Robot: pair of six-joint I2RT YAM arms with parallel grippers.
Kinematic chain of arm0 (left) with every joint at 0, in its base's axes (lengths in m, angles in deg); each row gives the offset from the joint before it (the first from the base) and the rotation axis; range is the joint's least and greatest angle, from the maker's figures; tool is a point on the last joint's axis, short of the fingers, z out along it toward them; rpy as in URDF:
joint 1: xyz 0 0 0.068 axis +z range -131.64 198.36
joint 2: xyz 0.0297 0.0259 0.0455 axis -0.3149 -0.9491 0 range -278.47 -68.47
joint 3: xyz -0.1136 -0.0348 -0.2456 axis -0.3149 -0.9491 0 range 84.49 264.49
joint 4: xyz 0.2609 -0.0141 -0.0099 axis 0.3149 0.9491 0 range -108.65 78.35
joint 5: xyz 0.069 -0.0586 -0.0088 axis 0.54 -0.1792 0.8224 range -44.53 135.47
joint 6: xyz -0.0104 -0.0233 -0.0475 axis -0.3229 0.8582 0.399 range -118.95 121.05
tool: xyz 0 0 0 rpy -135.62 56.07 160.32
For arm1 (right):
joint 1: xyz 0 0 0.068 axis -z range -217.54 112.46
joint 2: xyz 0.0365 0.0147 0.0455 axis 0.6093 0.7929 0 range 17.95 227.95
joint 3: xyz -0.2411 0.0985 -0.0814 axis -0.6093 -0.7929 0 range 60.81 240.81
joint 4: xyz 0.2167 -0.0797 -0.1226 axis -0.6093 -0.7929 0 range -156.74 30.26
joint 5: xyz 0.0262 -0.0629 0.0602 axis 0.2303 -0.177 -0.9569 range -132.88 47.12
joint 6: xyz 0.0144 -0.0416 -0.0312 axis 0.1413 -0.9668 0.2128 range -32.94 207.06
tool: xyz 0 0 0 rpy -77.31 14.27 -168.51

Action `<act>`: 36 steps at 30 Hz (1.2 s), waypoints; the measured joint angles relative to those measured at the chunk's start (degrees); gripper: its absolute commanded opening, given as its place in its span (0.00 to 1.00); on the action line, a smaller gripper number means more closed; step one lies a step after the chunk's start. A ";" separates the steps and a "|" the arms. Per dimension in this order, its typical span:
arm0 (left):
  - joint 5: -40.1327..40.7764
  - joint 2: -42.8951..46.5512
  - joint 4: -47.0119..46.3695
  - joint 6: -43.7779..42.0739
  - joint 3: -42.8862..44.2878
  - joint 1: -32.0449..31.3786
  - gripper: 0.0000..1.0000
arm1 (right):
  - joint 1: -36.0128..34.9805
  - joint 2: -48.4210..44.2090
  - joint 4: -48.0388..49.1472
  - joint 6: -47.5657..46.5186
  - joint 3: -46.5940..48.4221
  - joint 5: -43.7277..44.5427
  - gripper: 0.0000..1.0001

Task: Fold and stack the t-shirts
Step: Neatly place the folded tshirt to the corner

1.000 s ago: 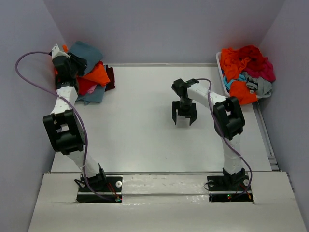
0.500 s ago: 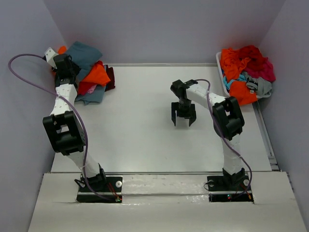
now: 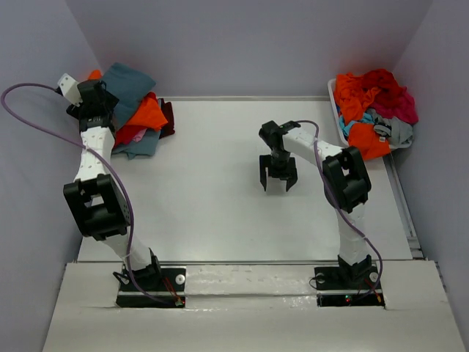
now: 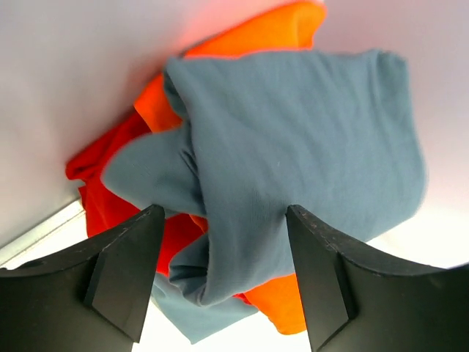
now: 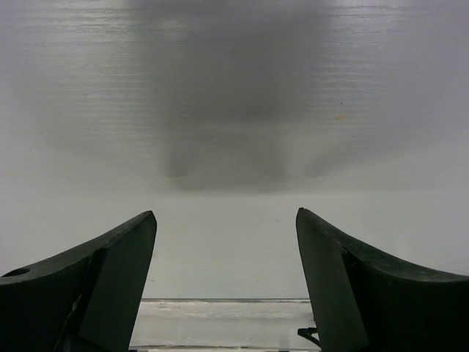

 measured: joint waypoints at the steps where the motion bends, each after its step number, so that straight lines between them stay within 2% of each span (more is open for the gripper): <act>1: 0.15 0.92 0.13 -0.15 0.00 0.02 0.79 | 0.00 0.00 0.31 -0.07 -0.17 -0.13 0.83; 11: -0.35 9.75 1.38 -3.89 1.09 -2.38 0.77 | 0.00 -0.44 2.89 -1.09 -3.63 -1.60 0.83; 17: -9.62 11.65 -2.78 -7.41 1.84 -4.15 0.76 | 0.00 -0.81 4.09 -1.11 -4.55 -2.54 0.83; 20: -14.56 7.19 -4.37 -8.48 5.53 -4.24 0.76 | 0.00 -1.14 4.48 -1.09 -4.55 -2.60 0.83; 26: -21.07 -10.56 -4.79 -8.92 17.40 -4.26 0.75 | 0.00 -2.47 4.81 -1.09 -4.57 -2.58 0.83; 30: -21.49 -19.12 -1.20 -8.50 18.38 -4.26 0.75 | 0.00 -3.52 4.94 -1.07 -4.70 -2.56 0.83; 36: -17.84 -18.93 0.17 -6.88 15.63 -4.31 0.76 | 0.00 -4.61 5.57 -1.07 -6.99 -2.62 0.83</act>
